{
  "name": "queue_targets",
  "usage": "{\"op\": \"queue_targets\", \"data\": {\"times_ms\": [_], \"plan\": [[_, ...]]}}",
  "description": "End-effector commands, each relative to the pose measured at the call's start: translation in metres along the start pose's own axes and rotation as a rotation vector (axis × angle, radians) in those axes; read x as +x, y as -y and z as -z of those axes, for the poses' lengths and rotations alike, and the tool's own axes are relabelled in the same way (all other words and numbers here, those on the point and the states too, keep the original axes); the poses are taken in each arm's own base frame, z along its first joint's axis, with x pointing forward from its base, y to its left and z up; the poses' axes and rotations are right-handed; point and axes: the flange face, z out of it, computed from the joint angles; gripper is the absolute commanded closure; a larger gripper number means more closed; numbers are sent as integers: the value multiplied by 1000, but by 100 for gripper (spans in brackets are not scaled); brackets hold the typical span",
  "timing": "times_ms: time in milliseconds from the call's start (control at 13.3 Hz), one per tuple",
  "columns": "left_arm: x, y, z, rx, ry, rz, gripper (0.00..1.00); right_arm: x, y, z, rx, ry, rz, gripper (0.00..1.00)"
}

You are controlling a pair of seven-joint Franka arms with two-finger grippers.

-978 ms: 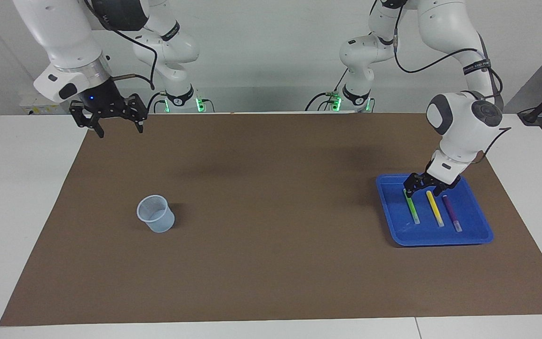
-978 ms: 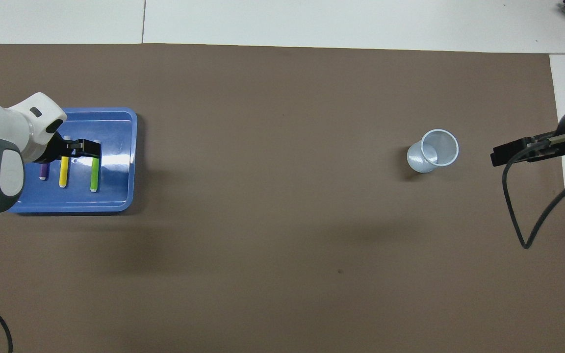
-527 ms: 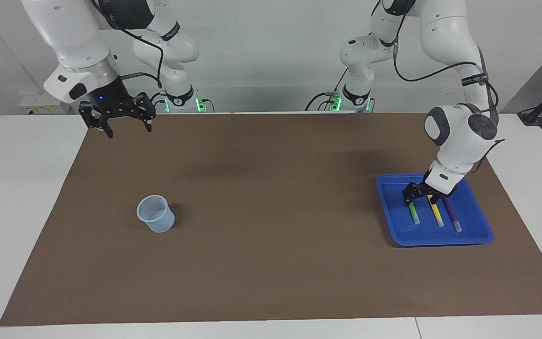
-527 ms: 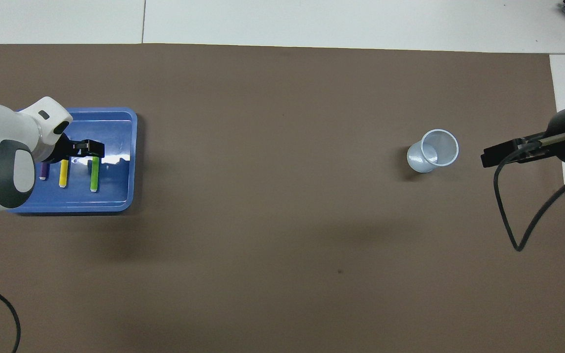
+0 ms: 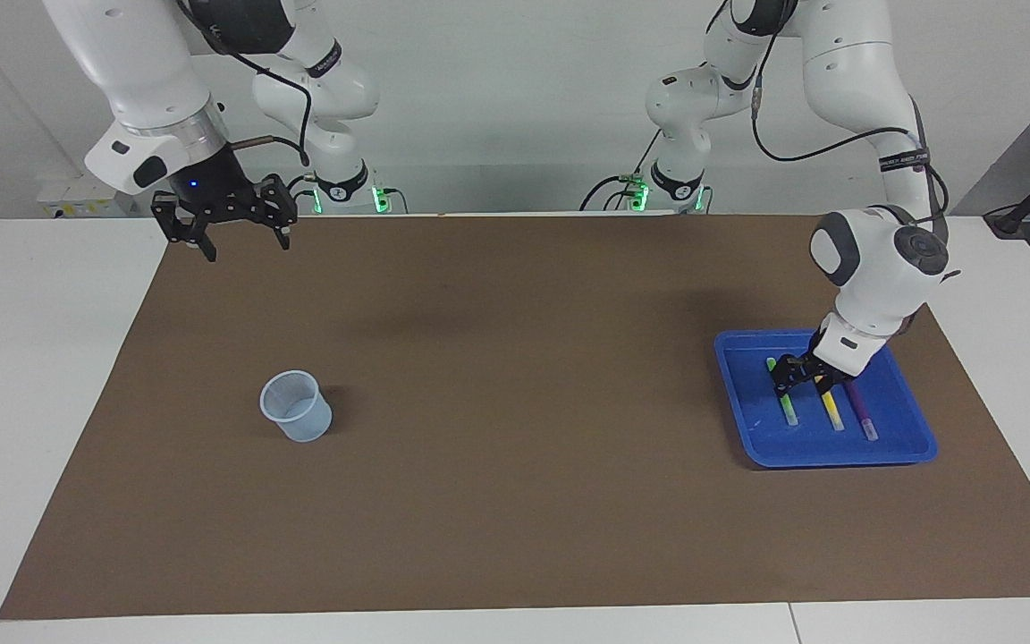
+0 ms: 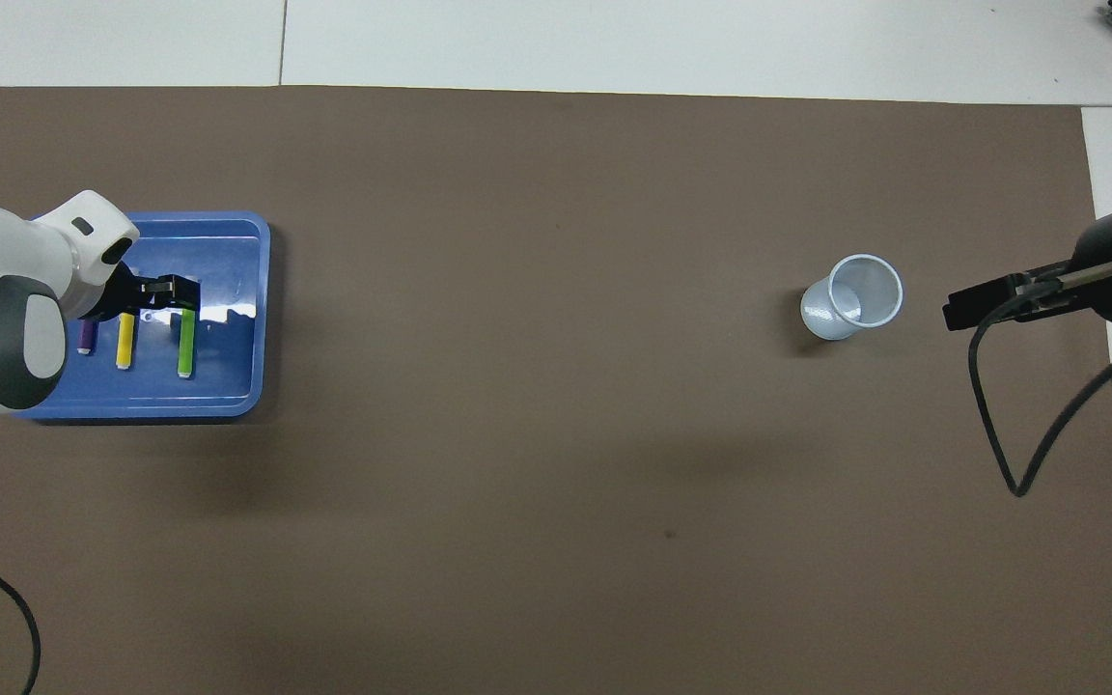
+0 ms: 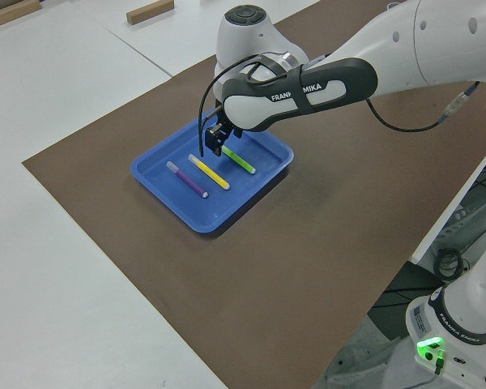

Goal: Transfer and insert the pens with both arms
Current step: 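Lower the left gripper over the green pen in the blue tray, then grasp the green pen with the left gripper while the right gripper nears the cup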

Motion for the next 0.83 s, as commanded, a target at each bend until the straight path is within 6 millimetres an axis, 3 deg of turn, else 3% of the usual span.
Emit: {"op": "queue_targets", "data": {"times_ms": [0, 301, 451, 752], "plan": [[5, -3, -13, -7, -12, -11, 19, -4, 11, -1, 19, -12, 28, 0], [4, -3, -15, -8, -12, -10, 20, 0, 12, -3, 28, -45, 5, 0], [2, -3, -18, -9, -6, -10, 27, 2, 13, -5, 35, -58, 2, 0], [1, -2, -19, -9, -4, -9, 29, 2, 13, -5, 36, -63, -23, 0]]}}
